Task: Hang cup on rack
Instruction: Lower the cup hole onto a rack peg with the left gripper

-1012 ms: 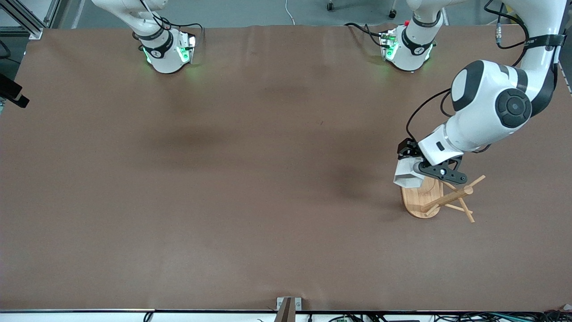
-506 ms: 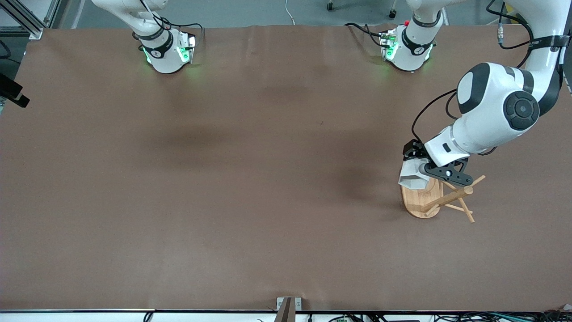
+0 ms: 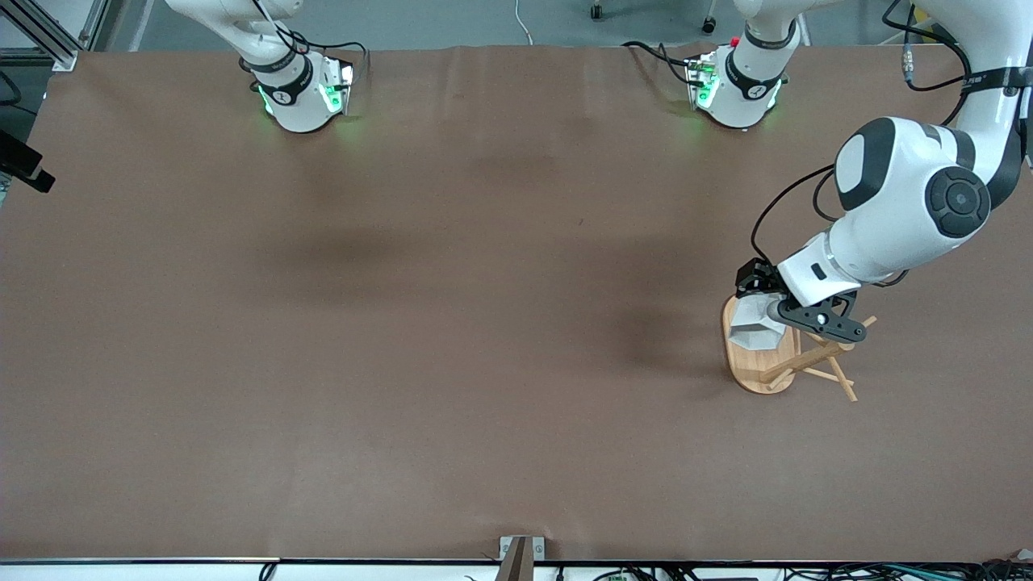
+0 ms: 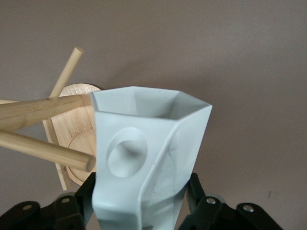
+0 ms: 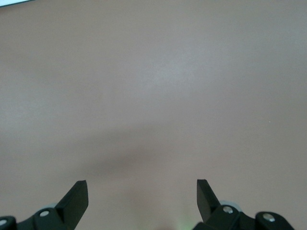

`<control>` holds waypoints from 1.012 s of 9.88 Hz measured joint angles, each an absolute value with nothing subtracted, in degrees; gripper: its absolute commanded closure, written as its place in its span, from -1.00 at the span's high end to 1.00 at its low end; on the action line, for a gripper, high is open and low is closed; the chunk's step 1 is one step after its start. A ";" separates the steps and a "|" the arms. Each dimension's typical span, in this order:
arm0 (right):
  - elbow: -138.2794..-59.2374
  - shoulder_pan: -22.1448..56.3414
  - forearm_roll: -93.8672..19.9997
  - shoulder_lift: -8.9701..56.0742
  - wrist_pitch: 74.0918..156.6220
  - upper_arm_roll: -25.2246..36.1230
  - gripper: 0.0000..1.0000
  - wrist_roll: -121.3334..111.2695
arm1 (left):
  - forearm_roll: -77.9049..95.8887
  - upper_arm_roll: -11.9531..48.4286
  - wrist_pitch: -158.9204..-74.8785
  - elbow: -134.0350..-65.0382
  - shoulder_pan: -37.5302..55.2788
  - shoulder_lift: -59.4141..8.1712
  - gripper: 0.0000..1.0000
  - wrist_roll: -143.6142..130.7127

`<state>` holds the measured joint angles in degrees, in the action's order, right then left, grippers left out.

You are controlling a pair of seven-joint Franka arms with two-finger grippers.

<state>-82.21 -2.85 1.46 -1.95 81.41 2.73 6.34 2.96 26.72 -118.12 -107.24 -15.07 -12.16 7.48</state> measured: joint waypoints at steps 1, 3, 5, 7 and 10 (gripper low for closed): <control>-82.21 -2.85 1.46 -1.95 81.41 2.73 1.00 6.34 | 2.96 26.63 -118.12 -107.00 -15.07 -12.26 -0.98 7.49; -82.21 -2.85 1.46 -1.95 81.41 2.73 1.00 6.33 | 2.96 26.60 -118.12 -106.92 -15.07 -12.57 -0.98 7.49; -82.21 -2.85 1.46 -1.95 81.41 2.73 1.00 6.33 | 2.96 26.59 -118.25 -106.59 -15.06 -13.37 -0.98 7.49; -82.21 -2.85 1.46 -1.95 81.41 2.75 1.00 6.33 | 2.96 26.59 -118.37 -105.96 -15.07 -13.97 -0.98 7.49; -82.21 -2.85 1.46 -1.95 81.41 2.76 1.00 6.33 | 2.96 26.24 -118.37 -105.71 -15.06 -14.02 -0.98 7.96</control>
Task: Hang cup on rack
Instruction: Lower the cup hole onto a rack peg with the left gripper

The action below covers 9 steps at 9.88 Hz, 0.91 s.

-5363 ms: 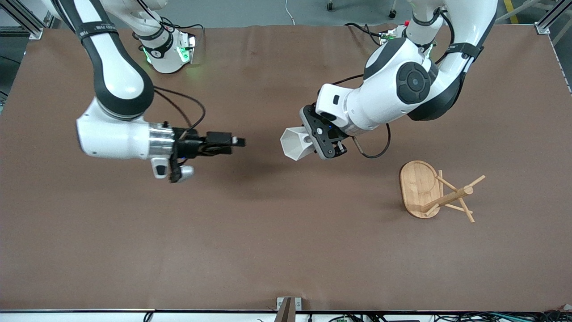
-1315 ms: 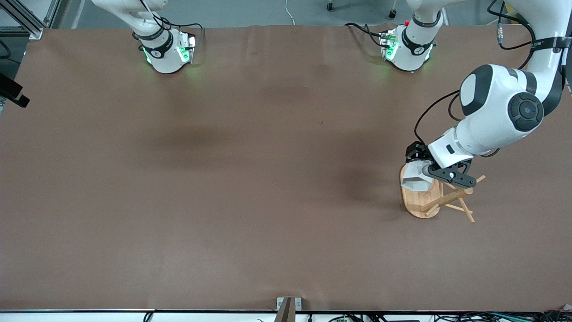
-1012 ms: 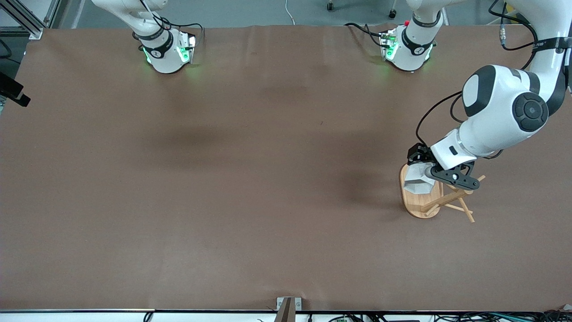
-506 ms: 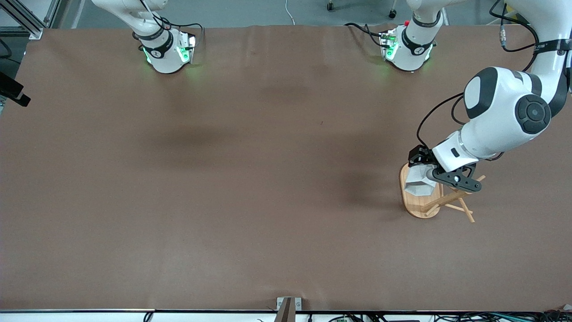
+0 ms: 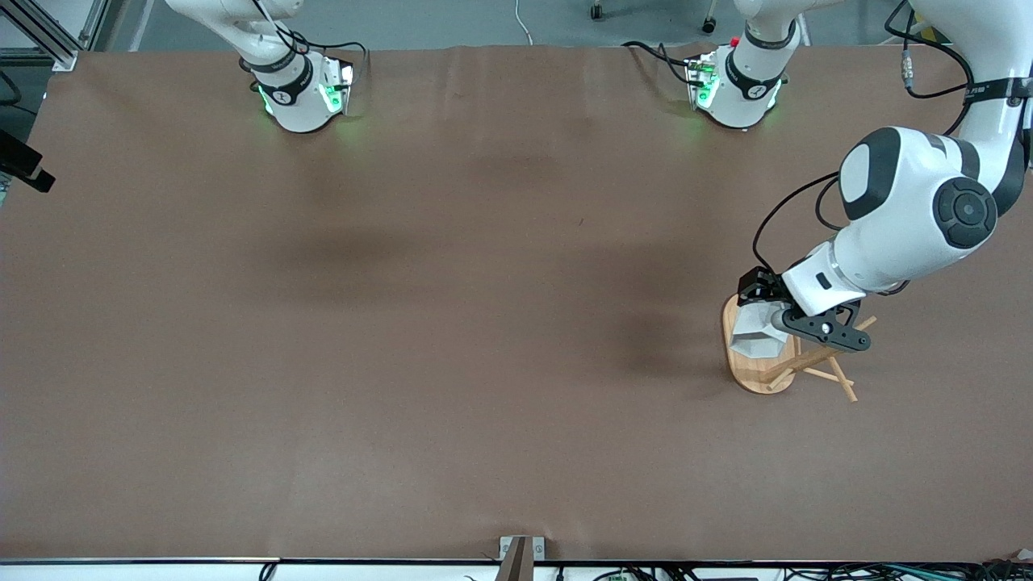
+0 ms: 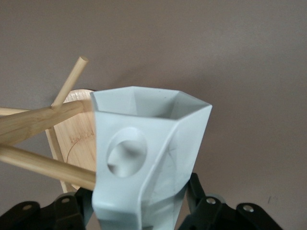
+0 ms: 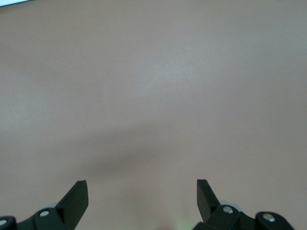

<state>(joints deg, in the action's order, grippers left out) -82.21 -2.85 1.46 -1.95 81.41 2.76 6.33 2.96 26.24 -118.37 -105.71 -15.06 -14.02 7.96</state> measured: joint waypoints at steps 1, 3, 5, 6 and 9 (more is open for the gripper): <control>-82.21 -2.85 1.46 -1.95 81.41 2.77 1.00 6.33 | 2.96 25.67 -118.37 -105.70 -15.07 -14.03 -0.98 9.25; -82.21 -2.85 1.46 -1.95 81.39 2.77 1.00 6.33 | 2.98 24.56 -118.37 -105.70 -15.10 -14.12 -0.98 11.06; -82.21 -2.85 1.46 -1.95 81.39 2.81 1.00 6.33 | 3.00 24.15 -118.39 -105.69 -15.12 -14.62 -0.95 11.35; -82.21 -2.85 1.46 -1.95 81.39 2.81 1.00 6.33 | 3.00 23.75 -118.73 -105.68 -15.15 -14.90 -0.92 11.35; -82.21 -2.85 1.46 -1.94 81.34 2.87 1.00 6.33 | 3.00 23.04 -119.62 -105.65 -15.22 -15.56 0.99 11.36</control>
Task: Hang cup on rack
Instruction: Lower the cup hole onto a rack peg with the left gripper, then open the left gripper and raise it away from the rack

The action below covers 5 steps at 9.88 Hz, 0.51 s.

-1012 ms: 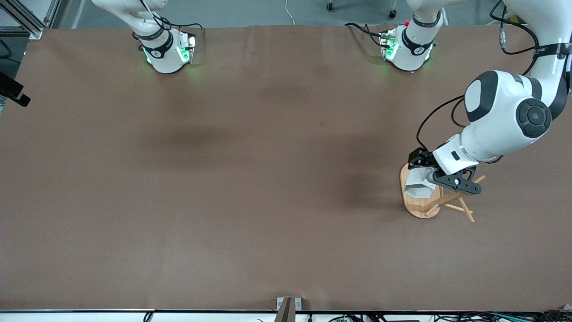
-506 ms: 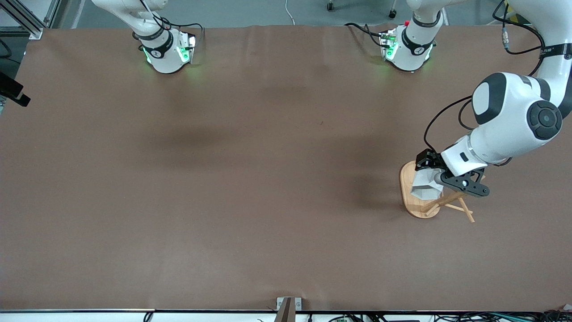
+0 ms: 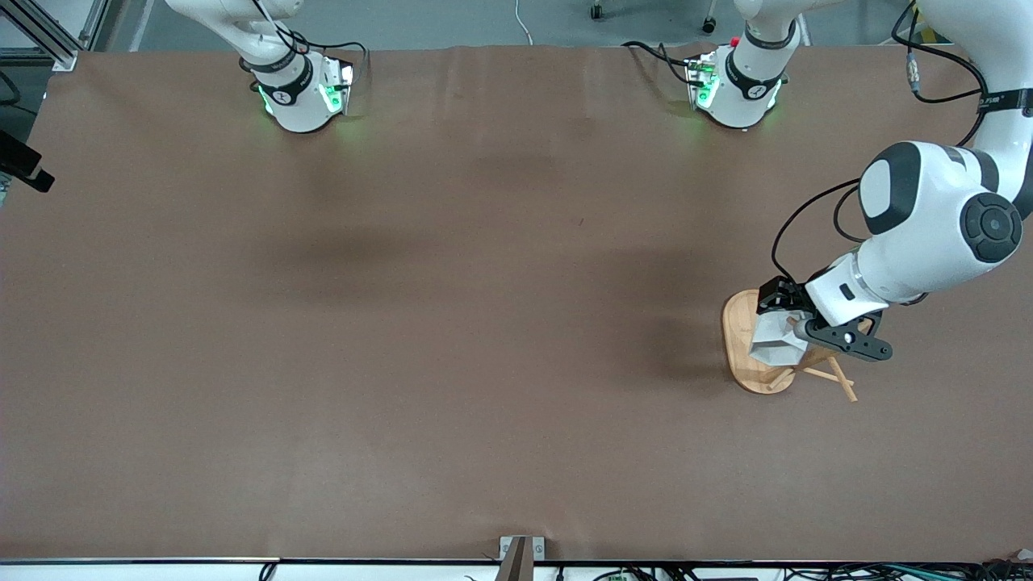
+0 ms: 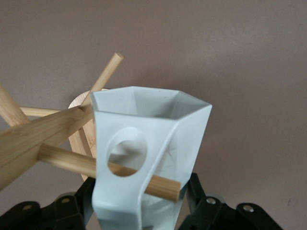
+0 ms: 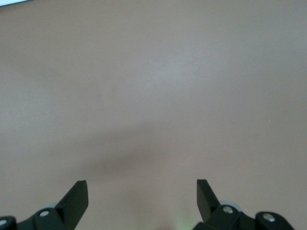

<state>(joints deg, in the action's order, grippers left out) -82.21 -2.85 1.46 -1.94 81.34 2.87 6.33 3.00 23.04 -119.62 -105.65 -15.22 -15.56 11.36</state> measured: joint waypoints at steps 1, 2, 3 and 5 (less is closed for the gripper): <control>-82.21 -2.85 1.46 -1.94 81.33 2.87 1.00 6.33 | 3.03 23.04 -119.64 -105.59 -15.22 -15.57 1.00 11.36; -82.21 -2.85 1.46 -1.94 81.32 2.88 1.00 6.33 | 3.14 23.04 -119.77 -105.23 -15.22 -15.56 1.00 11.36; -82.21 -2.85 1.46 -1.94 81.30 2.89 1.00 6.33 | 3.31 23.04 -119.81 -104.33 -15.23 -15.50 1.00 11.31; -82.21 -2.85 1.46 -1.91 81.27 2.91 1.00 6.33 | 3.40 23.04 -118.27 -102.12 -15.28 -14.57 1.00 9.80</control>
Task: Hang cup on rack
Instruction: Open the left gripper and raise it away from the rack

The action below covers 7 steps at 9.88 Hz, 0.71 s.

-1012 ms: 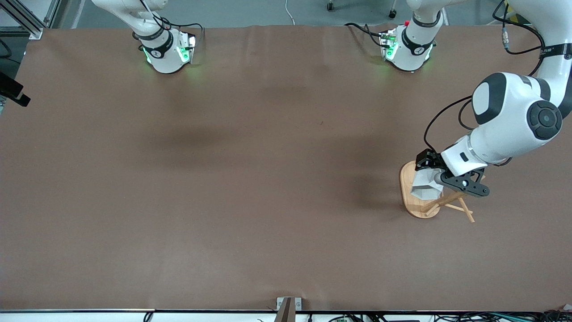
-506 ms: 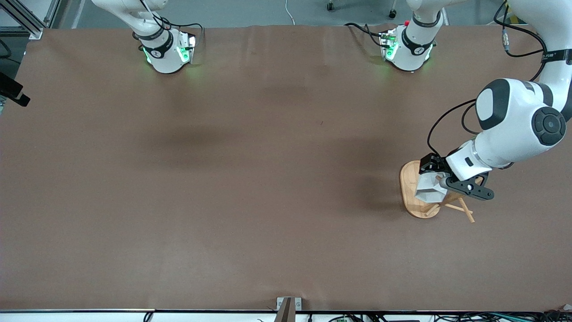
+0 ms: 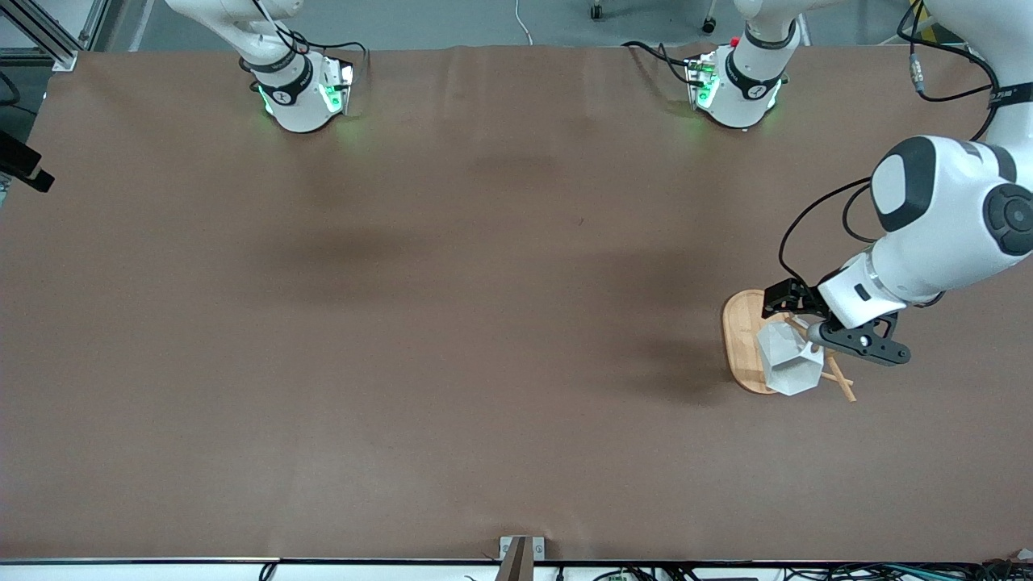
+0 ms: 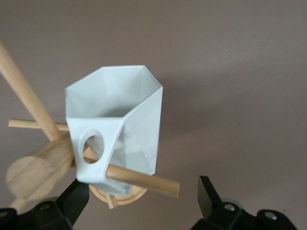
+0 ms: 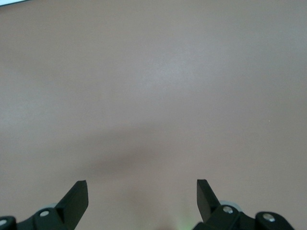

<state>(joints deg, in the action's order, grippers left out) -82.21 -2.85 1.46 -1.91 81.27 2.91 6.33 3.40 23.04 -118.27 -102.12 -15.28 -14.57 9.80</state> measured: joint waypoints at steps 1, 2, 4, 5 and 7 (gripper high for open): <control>-82.21 -2.85 1.46 -1.89 81.25 2.92 1.00 6.33 | 3.42 23.05 -116.42 -101.40 -15.28 -13.23 1.00 7.45; -82.21 -2.85 1.46 -1.88 81.24 2.93 1.00 6.33 | 3.42 23.10 -114.72 -100.85 -15.24 -11.22 1.00 5.39; -82.21 -2.85 1.46 -1.84 81.22 2.95 1.00 6.33 | 3.35 22.30 -112.02 -100.53 -14.62 -5.26 1.00 4.66; -82.21 -2.85 1.46 -1.81 81.20 2.96 1.00 6.33 | 3.35 20.11 -110.49 -100.54 -13.62 -2.25 1.00 4.99; -82.21 -2.85 1.46 -1.78 81.20 2.97 1.00 6.33 | 3.35 16.87 -106.38 -100.25 -12.75 1.84 1.00 5.60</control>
<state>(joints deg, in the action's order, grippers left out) -82.21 -2.85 1.46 -1.78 81.20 2.97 6.33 3.35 16.87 -106.38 -100.25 -12.75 1.84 5.60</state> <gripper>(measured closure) 0.000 0.000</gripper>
